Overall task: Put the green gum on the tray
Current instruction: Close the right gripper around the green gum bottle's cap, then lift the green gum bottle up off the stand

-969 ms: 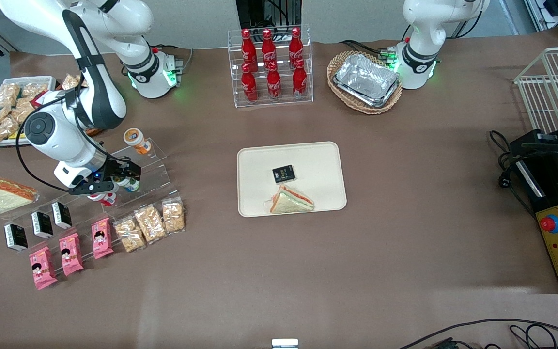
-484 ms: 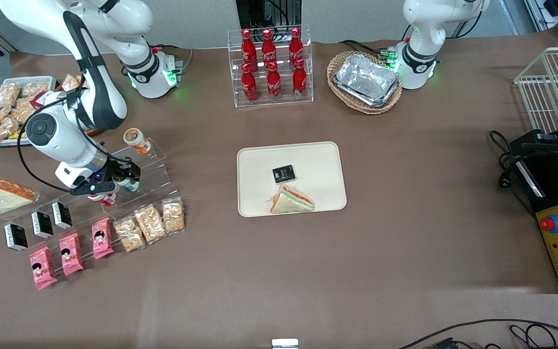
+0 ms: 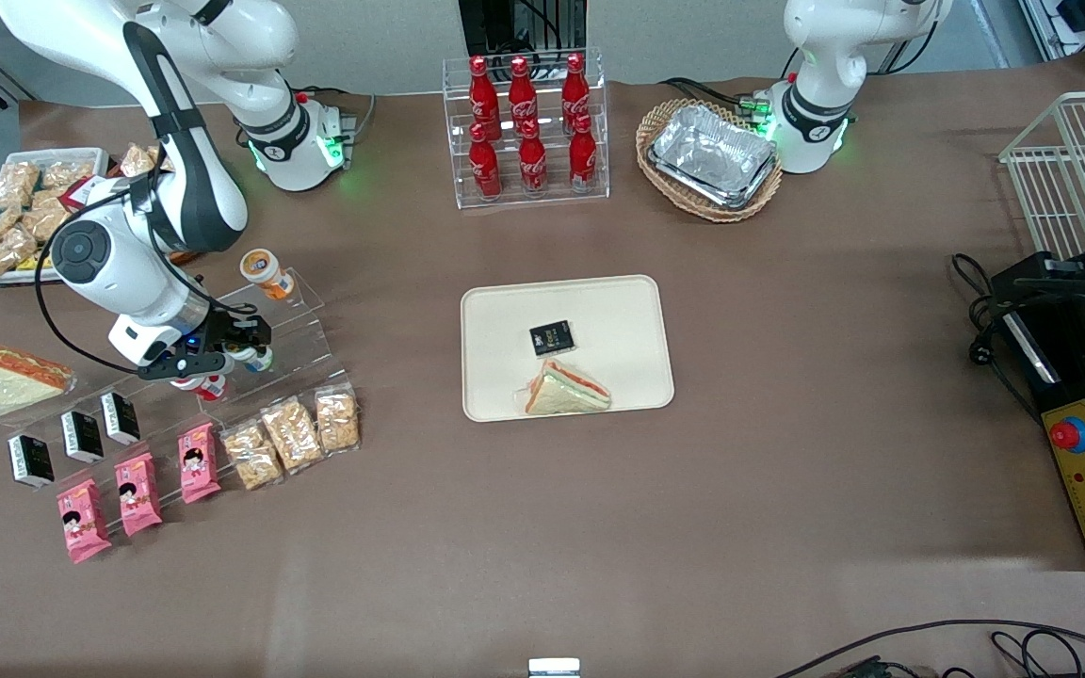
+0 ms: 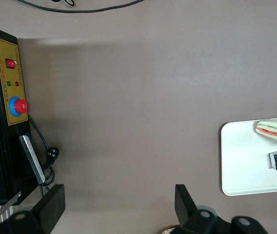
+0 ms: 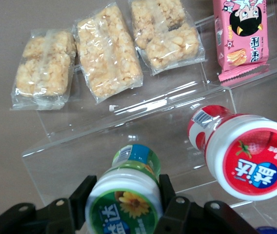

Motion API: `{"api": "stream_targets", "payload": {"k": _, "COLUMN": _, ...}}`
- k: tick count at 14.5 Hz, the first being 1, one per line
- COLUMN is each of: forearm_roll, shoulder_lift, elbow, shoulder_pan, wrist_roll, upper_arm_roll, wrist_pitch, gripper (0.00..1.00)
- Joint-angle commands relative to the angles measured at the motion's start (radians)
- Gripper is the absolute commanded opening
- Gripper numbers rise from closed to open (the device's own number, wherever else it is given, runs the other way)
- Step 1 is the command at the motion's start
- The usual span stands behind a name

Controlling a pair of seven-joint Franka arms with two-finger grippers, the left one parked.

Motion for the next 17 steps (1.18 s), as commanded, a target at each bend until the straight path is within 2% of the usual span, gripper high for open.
{"api": "stream_targets", "payload": {"k": 1, "forearm_roll": 0.001, "shoulder_lift": -0.035, "elbow": -0.005, "shoulder_pan": 0.003, "wrist_roll": -0.022, "upper_arm_roll": -0.005, "wrist_pitch": 0.003, "gripper": 0.00}}
{"api": "stream_targets", "payload": {"k": 5, "forearm_roll": 0.001, "shoulder_lift": -0.130, "elbow": 0.051, "shoulder_pan": 0.003, "wrist_roll": -0.051, "upper_arm_roll": -0.005, "wrist_pitch": -0.148, "gripper": 0.00}}
{"api": "stream_targets", "payload": {"k": 11, "forearm_roll": 0.018, "shoulder_lift": -0.151, "elbow": 0.392, "shoulder_pan": 0.003, "wrist_roll": -0.047, "upper_arm_roll": -0.002, "wrist_pitch": -0.628, "gripper": 0.00}}
{"api": "stream_targets", "payload": {"k": 14, "forearm_roll": 0.032, "shoulder_lift": -0.147, "elbow": 0.473, "shoulder_pan": 0.010, "wrist_roll": -0.035, "upper_arm_roll": 0.010, "wrist_pitch": -0.707, "gripper": 0.00}}
{"api": "stream_targets", "payload": {"k": 17, "forearm_roll": 0.060, "shoulder_lift": -0.144, "elbow": 0.504, "shoulder_pan": 0.014, "wrist_roll": 0.097, "upper_arm_roll": 0.096, "wrist_pitch": -0.724, "gripper": 0.00}}
